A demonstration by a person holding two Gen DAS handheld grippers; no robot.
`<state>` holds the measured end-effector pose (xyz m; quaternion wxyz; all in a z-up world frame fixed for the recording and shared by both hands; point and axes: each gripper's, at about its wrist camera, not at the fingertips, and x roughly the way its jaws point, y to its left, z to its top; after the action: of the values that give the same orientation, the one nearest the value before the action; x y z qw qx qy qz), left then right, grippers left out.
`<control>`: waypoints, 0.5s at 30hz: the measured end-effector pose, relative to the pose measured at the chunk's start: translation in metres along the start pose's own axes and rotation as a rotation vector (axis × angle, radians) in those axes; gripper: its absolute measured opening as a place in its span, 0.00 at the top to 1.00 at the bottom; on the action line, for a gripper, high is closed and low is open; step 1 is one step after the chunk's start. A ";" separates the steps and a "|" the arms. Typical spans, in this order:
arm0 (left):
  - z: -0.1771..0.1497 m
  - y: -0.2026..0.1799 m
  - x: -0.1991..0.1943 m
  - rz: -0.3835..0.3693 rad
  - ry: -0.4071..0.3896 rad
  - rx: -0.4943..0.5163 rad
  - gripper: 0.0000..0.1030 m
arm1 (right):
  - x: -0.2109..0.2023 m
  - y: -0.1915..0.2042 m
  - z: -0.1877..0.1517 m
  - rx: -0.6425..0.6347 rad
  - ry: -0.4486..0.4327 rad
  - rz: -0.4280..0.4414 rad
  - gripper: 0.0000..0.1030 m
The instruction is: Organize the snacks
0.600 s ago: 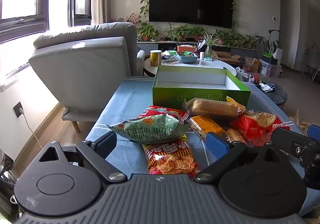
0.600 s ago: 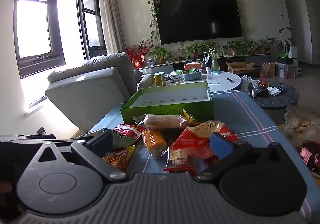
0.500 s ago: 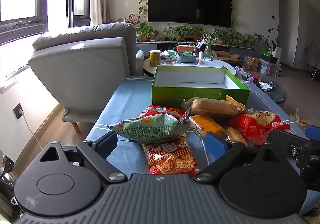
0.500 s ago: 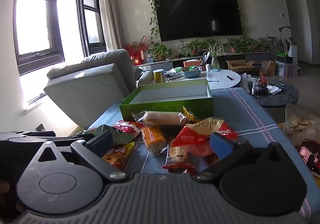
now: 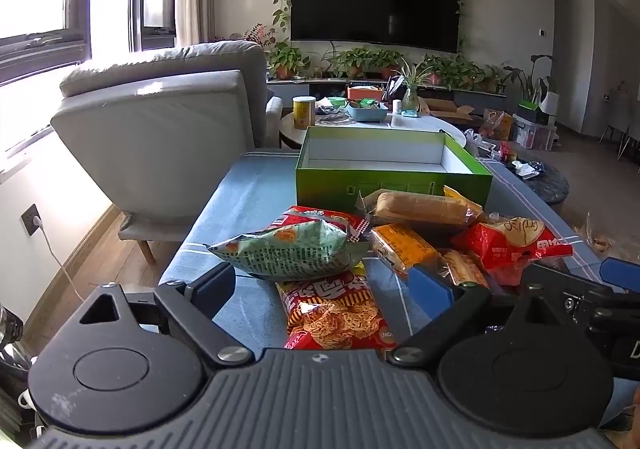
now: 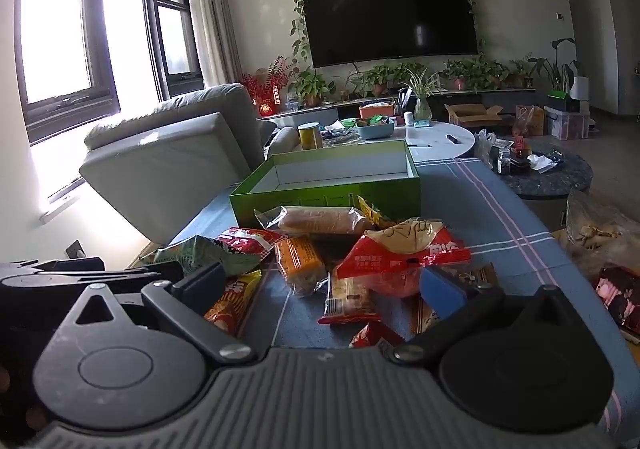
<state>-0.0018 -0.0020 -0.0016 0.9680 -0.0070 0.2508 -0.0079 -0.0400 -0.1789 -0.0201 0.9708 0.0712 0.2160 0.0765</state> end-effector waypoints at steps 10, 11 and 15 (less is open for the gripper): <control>-0.002 -0.001 -0.003 -0.001 0.001 -0.003 0.10 | 0.002 -0.001 -0.001 0.005 0.016 0.000 0.17; -0.002 -0.001 -0.003 -0.002 0.001 -0.005 0.10 | 0.002 -0.001 -0.001 0.006 0.017 0.002 0.17; -0.002 -0.001 -0.002 -0.011 0.005 -0.005 0.10 | 0.004 -0.001 -0.002 0.006 0.026 0.003 0.17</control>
<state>-0.0051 -0.0030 -0.0023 0.9673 -0.0109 0.2532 -0.0124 -0.0375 -0.1785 -0.0238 0.9676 0.0736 0.2286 0.0780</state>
